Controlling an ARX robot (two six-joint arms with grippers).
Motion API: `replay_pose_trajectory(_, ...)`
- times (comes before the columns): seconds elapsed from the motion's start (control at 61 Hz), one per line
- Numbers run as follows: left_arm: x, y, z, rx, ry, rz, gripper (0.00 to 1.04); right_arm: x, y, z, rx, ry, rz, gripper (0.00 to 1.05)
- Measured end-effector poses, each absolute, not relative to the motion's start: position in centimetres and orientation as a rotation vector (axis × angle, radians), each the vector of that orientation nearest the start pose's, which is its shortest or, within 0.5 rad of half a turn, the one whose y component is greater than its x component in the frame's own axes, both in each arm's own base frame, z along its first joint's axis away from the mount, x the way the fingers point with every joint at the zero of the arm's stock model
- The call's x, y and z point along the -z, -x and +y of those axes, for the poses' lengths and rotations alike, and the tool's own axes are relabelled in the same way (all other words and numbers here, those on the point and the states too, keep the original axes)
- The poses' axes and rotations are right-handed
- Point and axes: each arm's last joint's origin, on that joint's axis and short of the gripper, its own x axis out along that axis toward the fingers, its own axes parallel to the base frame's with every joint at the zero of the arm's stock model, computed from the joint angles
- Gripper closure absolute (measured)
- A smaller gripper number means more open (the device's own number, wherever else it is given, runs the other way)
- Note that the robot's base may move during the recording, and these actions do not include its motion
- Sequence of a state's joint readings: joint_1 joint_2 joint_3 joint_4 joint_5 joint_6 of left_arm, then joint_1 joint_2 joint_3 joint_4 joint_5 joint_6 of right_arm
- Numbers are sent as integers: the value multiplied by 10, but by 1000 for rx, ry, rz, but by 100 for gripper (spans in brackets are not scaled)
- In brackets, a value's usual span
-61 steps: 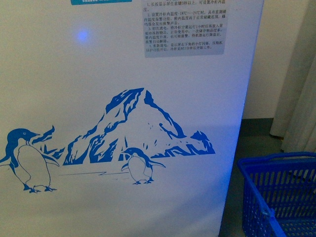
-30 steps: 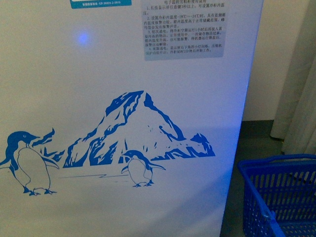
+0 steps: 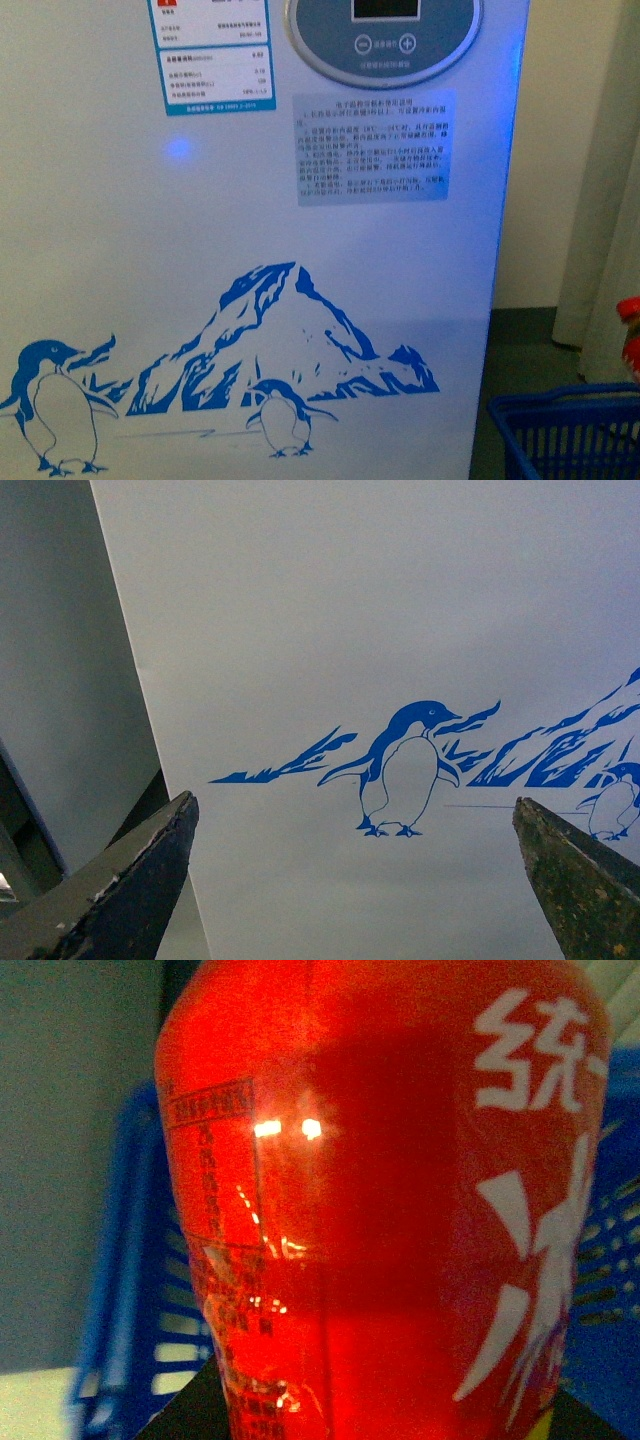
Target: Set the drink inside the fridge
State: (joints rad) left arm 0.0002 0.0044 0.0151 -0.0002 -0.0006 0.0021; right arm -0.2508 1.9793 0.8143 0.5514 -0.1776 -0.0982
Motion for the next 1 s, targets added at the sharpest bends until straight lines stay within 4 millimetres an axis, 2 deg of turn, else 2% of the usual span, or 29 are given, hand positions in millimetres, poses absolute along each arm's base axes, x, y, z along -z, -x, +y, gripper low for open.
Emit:
replay_pose_trajectory(0.098, -168, -97, 0, 0, -2, -10, 8, -131, -331, -75, 40, -35, 523, 67)
replay_pose_trajectory(0.115, -168, -97, 0, 0, -2, -10, 8, -143, -326, -73, 42, -42, 499, 67)
replay_pose_trajectory(0.23, -168, -97, 0, 0, -2, -10, 8, -194, -299, -61, 53, -38, 383, 67)
replay_pose_trajectory(0.311, -168, -97, 0, 0, -2, -10, 8, -247, -259, -44, 78, -20, 213, 67)
replay_pose_trajectory(0.393, -168, -97, 0, -1, -2, -10, 8, -279, -219, -28, 83, -13, 70, 67)
replay_pose_trajectory(0.459, -168, -97, 0, 0, -2, -10, 8, -292, -189, -17, 90, -15, -11, 67)
replay_pose_trajectory(0.721, -168, -97, 0, 0, -2, -10, 8, -293, -129, 1, 159, -28, -147, 67)
replay_pose_trajectory(0.852, -168, -97, 0, -1, -2, -10, 8, -294, -110, 1, 211, -49, -205, 67)
replay_pose_trajectory(1.0, -168, -97, 0, -1, -2, -10, 8, -290, -102, 0, 232, -60, -259, 67)
